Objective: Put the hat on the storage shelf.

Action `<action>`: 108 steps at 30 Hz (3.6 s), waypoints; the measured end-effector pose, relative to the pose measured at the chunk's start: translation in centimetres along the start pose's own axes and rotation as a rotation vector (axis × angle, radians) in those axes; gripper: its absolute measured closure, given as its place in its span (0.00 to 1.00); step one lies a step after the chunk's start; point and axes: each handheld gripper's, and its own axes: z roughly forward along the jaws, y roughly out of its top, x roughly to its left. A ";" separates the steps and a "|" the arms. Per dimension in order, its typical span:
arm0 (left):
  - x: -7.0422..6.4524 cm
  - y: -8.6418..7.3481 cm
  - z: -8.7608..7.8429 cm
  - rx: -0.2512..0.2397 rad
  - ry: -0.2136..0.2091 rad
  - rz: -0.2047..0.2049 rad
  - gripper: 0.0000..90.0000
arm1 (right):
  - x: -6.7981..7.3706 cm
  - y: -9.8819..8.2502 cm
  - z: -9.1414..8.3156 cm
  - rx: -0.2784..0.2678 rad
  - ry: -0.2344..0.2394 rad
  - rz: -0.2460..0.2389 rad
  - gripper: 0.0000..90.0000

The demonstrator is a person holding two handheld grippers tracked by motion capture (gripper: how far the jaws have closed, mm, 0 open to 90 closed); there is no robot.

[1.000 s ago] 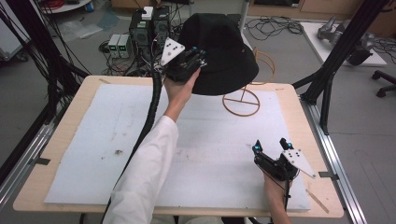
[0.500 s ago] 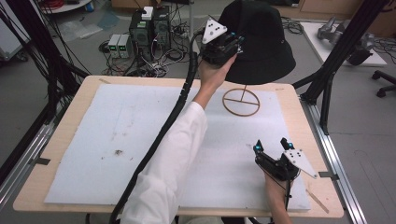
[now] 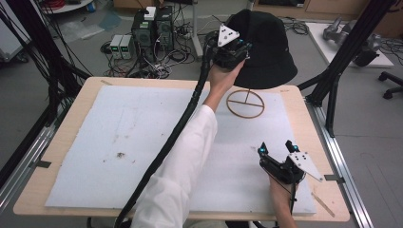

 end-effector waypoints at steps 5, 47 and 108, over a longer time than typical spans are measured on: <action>-0.4 -1.0 0.6 0.030 -0.022 0.001 0.96 | 0.0 0.0 -0.1 -0.001 0.000 -0.007 0.10; -1.8 -4.3 0.3 0.084 0.044 0.007 0.42 | 0.0 0.0 -0.5 -0.015 0.010 -0.005 0.10; 4.9 -8.6 -24.1 0.001 0.209 0.017 0.31 | 0.8 -0.1 0.1 -0.002 0.022 -0.034 0.10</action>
